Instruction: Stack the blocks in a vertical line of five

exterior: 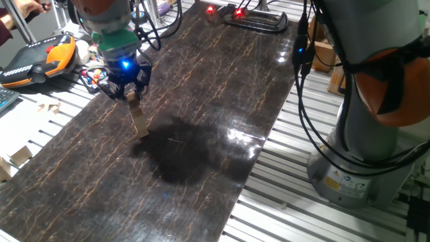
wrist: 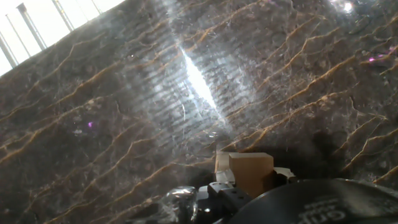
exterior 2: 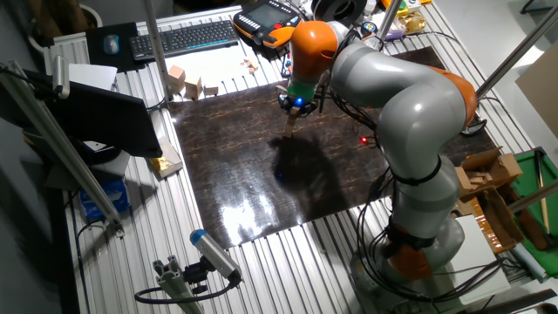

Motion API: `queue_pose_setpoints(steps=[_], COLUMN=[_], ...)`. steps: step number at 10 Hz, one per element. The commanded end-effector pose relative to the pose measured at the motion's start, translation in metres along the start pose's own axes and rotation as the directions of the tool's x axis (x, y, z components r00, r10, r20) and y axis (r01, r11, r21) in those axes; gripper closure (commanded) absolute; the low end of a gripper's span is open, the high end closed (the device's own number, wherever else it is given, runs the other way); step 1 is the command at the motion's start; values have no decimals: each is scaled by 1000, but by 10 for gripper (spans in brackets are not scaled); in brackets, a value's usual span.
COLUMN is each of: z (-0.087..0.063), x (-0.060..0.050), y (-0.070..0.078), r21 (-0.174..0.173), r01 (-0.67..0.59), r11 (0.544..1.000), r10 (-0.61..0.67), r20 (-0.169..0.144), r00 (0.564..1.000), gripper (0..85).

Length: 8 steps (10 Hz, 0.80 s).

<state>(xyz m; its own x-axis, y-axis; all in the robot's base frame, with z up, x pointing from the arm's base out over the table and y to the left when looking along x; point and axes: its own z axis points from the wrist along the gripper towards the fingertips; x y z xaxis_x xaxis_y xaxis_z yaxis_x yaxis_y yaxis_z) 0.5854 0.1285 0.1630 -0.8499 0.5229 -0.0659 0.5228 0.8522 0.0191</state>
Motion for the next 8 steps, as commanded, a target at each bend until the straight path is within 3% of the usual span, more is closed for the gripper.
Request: queue_pose_setpoints(steps=[1,8], z=[1,3], x=[1,3], y=[0,0], r21=[-1,-8], r01=[-5,-27], r11=[1000,1000], r10=[5,27], r20=[-1,4], r00=[1000,1000], gripper=[840,840])
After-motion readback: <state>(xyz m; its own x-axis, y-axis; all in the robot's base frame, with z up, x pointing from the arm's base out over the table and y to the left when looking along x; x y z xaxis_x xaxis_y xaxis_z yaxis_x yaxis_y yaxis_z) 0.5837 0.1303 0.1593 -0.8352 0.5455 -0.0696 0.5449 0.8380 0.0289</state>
